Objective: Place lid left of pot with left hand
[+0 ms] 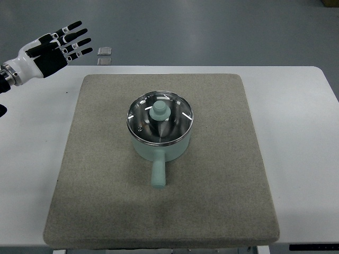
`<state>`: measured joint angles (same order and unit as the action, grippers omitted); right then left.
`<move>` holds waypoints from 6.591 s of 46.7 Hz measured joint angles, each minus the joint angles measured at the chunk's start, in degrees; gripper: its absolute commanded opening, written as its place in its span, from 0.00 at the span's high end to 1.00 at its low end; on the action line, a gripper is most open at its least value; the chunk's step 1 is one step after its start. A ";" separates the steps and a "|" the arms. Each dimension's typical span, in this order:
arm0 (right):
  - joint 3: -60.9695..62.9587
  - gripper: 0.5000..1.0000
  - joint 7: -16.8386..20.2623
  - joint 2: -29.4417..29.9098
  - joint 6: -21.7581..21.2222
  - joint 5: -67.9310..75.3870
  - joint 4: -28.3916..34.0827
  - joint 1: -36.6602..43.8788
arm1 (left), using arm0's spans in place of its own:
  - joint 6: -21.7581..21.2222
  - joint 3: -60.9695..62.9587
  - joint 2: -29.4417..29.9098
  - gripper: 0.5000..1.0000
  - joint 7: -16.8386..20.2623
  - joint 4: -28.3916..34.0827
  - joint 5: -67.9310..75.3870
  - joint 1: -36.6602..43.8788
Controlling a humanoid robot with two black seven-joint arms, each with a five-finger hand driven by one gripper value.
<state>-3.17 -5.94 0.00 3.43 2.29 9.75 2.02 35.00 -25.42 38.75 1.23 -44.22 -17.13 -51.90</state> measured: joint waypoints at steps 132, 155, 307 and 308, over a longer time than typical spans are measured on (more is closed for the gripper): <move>0.01 0.15 -0.01 0.00 0.00 -0.04 -0.02 0.00 | 0.01 4.40 -8.78 0.11 14.64 -33.73 120.66 -21.88; 0.03 0.15 -0.01 0.00 0.00 -0.04 -0.04 0.00 | 0.00 4.59 -8.79 0.31 14.61 -33.74 120.75 -21.82; 0.01 0.15 0.00 0.00 0.00 -0.03 -0.04 0.00 | -13.44 2.79 9.60 1.00 11.15 -32.94 133.68 -8.95; 0.01 0.15 0.00 0.00 0.00 -0.03 -0.05 0.00 | -13.85 2.81 9.15 1.00 11.09 -32.29 133.67 -8.68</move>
<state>-3.16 -5.94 0.00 3.43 2.26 9.70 2.02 21.15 -22.62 47.90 12.32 -76.51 116.55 -60.58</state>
